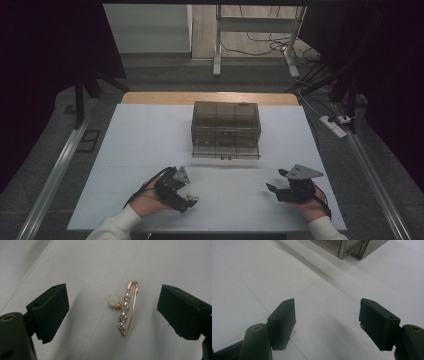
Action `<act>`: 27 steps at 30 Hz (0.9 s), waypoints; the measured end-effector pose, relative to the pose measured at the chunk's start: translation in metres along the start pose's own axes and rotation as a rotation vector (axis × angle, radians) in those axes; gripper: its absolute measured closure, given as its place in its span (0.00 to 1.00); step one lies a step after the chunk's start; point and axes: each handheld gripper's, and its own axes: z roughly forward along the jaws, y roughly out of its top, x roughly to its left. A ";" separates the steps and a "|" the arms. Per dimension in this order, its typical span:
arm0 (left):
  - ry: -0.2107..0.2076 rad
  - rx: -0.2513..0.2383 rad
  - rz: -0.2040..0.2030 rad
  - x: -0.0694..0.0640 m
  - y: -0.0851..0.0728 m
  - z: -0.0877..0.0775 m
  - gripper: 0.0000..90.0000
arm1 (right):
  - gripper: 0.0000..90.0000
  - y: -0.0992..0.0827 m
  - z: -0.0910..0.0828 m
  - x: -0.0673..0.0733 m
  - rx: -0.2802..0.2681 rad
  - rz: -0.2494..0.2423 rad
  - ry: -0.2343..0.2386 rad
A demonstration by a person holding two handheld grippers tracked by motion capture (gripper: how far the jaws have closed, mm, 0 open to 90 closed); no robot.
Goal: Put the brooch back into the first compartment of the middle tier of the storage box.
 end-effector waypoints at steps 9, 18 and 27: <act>-0.009 0.021 0.020 -0.002 0.000 0.003 0.20 | 0.33 0.000 0.001 0.000 0.005 -0.006 0.000; 0.003 0.045 0.053 -0.004 0.000 0.008 0.29 | 0.33 0.000 0.001 0.000 0.006 -0.006 -0.001; 0.000 0.030 0.069 -0.007 0.000 0.005 0.60 | 0.33 0.000 0.001 0.000 0.008 -0.006 -0.002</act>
